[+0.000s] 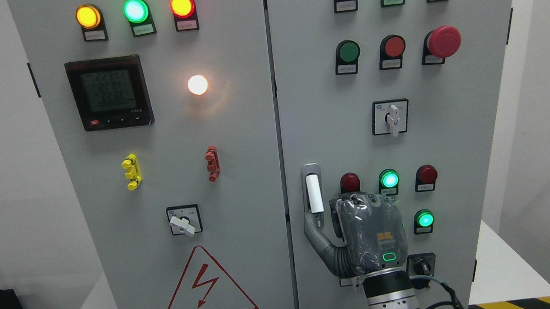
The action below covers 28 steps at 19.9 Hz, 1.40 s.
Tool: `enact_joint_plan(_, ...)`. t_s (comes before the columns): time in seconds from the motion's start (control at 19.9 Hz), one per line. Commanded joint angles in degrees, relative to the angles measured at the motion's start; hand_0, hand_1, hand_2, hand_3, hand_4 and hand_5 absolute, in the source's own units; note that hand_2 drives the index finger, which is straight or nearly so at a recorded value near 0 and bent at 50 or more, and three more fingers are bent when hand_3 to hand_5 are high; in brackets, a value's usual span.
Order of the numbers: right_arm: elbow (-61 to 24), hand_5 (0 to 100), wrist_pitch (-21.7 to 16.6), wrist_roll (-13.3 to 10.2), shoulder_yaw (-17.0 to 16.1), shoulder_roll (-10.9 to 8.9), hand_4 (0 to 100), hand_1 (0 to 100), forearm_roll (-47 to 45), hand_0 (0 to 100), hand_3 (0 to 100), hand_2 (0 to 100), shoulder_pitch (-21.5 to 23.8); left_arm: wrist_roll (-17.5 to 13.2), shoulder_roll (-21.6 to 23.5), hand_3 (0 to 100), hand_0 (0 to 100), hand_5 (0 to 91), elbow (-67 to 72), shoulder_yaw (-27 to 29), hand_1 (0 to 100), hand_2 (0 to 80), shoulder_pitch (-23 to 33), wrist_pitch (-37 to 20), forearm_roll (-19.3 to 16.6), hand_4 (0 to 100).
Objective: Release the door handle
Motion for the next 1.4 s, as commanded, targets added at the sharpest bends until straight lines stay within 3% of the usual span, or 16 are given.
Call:
enact_joint_plan(0.0, 0.10, 96, 0.04, -0.04, -0.52, 0.20, 94, 28, 0.00, 56, 100, 100, 0.24, -0.04, -0.01, 0, 12, 0.0, 1.14, -0.79, 39, 0.0, 0.01, -0.02, 0.00, 0)
enact_joint_plan(1.35, 0.28, 96, -0.05, -1.62, -1.92, 0.20, 94, 29, -0.09, 57, 100, 100, 0.33, -0.04, -0.01, 0, 12, 0.0, 1.14, -0.79, 39, 0.0, 0.01, -0.02, 0.00, 0)
